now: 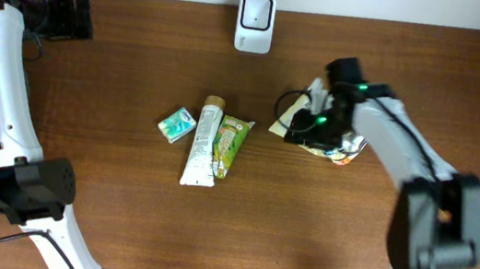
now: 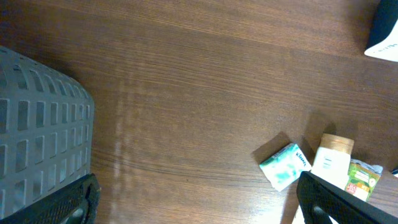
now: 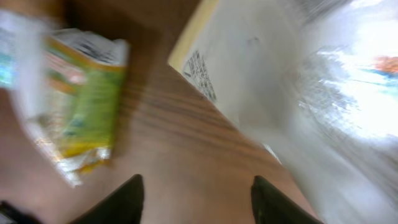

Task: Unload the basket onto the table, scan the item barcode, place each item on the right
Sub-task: 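Move the right gripper to the white snack bag and grasp it, then lift the snack bag and hold it in front of the scanner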

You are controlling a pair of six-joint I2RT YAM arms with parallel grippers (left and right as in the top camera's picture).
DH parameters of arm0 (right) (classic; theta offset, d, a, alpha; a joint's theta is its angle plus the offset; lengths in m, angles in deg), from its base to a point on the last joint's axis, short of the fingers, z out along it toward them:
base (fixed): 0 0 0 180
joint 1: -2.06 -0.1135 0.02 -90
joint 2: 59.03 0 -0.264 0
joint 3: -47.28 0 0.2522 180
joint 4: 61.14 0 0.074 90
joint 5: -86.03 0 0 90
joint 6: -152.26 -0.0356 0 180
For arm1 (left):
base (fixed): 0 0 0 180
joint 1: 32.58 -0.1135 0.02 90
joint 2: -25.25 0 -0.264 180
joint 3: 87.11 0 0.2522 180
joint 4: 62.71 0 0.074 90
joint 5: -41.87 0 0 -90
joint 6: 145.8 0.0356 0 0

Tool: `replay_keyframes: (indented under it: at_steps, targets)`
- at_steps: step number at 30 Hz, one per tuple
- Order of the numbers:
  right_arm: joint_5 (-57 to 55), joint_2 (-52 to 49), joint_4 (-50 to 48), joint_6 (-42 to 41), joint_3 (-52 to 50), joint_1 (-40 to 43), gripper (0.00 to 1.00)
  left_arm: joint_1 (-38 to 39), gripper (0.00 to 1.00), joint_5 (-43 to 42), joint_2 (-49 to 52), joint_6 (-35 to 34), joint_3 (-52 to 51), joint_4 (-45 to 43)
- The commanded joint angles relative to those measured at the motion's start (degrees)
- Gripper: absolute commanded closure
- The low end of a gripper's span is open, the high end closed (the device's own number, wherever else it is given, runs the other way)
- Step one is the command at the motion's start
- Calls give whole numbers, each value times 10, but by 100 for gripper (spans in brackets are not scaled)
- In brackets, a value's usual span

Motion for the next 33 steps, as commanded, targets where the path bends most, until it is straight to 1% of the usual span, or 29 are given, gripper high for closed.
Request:
replay_keyframes:
  at_steps: [1, 2, 4, 5, 6, 10, 12, 14, 16, 18, 19, 21, 22, 23, 24, 28, 30, 31, 32, 33]
  targets:
    - [28, 98, 50, 13, 13, 91, 12, -3, 1, -6, -2, 7, 10, -1]
    - [28, 101, 75, 16, 13, 123, 2, -3, 1, -6, -2, 7, 10, -1]
    - [34, 87, 100, 42, -3, 177, 1, -3, 1, -6, -2, 7, 10, -1]
    - [39, 80, 94, 42, -17, 188, 1, -3, 1, -6, -2, 7, 10, -1]
    - [58, 66, 67, 56, -47, 194, 2, -3, 1, -6, -2, 7, 10, -1]
    - [77, 34, -20, 55, -104, 194, 1, -3, 1, -6, -2, 7, 10, -1]
    - [137, 15, -78, 54, -119, 192, 1, -3, 1, -6, -2, 7, 10, -1]
    - [160, -7, -106, 54, -120, 179, 1, -3, 1, -6, -2, 7, 10, -1]
    - [156, -33, -132, 51, -120, 149, 0, -3, 1, -6, -2, 7, 10, -1]
    - [134, -49, -150, 14, -120, 139, 4, -3, 1, -6, -2, 7, 10, -1]
    - [127, -58, -160, 3, -120, 138, 14, -3, 1, -6, -2, 7, 10, -1]
    - [120, -61, -163, -10, -120, 138, 40, -3, 1, -6, -2, 7, 10, -1]
    - [120, -61, -166, -11, -120, 138, 51, -3, 1, -6, -2, 7, 10, -1]
    - [120, -61, -168, -12, -120, 138, 59, -3, 1, -6, -2, 7, 10, -1]
    - [120, -61, -168, -12, -120, 138, 65, -3, 1, -6, -2, 7, 10, -1]
    - [132, -54, -167, -7, -114, 139, 78, -3, 1, -6, -2, 7, 10, -1]
    - [155, -42, -151, 21, -97, 138, 85, -3, 1, -6, -2, 7, 10, -1]
    - [168, -32, -124, 44, -73, 138, 92, -3, 1, -6, -2, 7, 10, -1]
    - [183, -23, -100, 68, -53, 138, 96, -3, 1, -6, -2, 7, 10, -1]
    - [205, -16, -74, 100, -33, 138, 96, -3, 1, -6, -2, 7, 10, -1]
